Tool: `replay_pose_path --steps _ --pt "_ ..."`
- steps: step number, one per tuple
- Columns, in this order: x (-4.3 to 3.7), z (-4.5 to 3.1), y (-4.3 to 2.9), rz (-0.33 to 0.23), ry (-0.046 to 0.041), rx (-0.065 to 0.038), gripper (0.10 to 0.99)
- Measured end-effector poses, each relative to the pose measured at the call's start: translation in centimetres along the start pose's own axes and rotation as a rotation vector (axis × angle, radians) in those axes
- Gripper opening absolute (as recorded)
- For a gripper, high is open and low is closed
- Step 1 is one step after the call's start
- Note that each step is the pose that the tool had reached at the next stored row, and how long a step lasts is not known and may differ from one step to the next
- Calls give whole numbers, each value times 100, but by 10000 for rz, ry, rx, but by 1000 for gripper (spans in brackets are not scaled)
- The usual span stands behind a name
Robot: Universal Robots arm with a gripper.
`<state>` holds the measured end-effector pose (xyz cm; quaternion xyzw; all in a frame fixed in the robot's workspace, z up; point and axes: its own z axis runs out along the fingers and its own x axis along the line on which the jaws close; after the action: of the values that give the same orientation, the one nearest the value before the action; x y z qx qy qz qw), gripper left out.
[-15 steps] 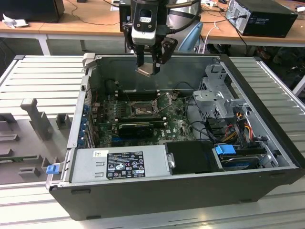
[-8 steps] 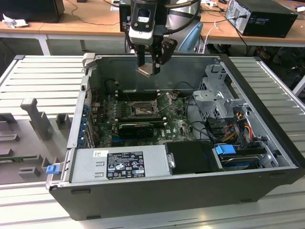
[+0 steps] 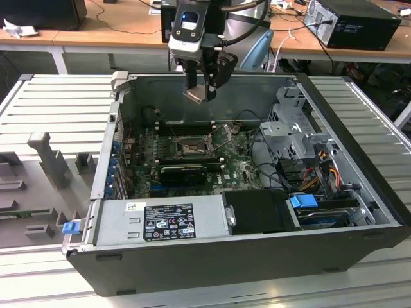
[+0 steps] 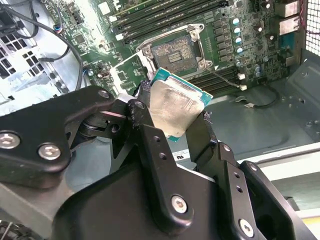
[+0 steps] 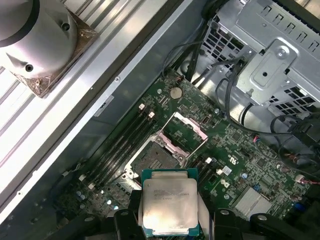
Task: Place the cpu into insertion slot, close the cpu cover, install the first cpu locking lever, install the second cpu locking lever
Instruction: 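Place the cpu into insertion slot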
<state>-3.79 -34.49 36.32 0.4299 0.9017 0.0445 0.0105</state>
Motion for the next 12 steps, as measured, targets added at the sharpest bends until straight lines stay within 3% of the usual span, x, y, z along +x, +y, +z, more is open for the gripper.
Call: replay_pose_path --steps 12 --pt "0 0 0 792 -71 -16 529"
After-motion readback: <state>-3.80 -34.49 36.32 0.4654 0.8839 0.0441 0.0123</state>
